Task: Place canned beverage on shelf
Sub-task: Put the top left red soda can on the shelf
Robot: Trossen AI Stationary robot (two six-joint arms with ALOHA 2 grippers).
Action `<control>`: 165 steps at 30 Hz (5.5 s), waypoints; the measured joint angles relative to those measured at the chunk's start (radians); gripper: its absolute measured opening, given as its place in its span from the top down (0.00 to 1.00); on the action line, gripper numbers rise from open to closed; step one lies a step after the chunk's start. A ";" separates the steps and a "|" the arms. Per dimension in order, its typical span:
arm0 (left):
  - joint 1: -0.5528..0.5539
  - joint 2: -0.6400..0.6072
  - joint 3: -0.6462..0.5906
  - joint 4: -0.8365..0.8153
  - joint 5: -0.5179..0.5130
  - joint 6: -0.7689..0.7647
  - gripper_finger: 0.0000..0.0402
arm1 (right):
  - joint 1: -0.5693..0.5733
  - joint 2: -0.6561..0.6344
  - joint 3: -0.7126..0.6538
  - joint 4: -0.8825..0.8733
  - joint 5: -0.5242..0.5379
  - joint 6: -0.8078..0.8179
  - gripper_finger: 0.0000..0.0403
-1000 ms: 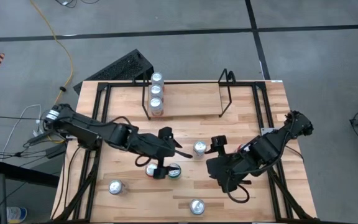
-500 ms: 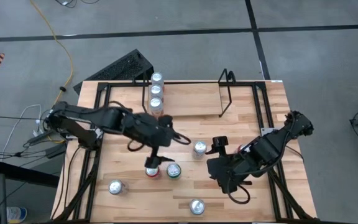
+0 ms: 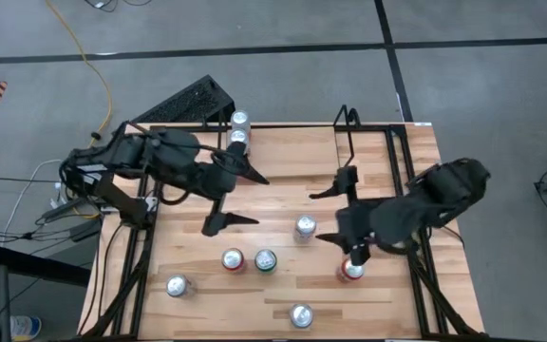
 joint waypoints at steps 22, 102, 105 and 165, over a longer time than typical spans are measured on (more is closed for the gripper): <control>-0.010 0.022 0.053 -0.092 0.365 -0.163 0.04 | 0.228 -0.248 -0.018 0.180 -0.502 0.105 0.08; -0.233 0.088 -0.678 -0.018 0.001 0.067 0.04 | 0.230 -1.124 -1.198 0.676 0.038 0.521 0.08; -0.227 0.091 -0.677 -0.037 0.005 0.086 0.04 | 0.230 -1.124 -1.198 0.677 0.038 0.521 0.08; -0.219 0.075 -0.875 0.089 0.039 0.486 0.31 | 0.230 -1.124 -1.197 0.670 0.042 0.521 0.08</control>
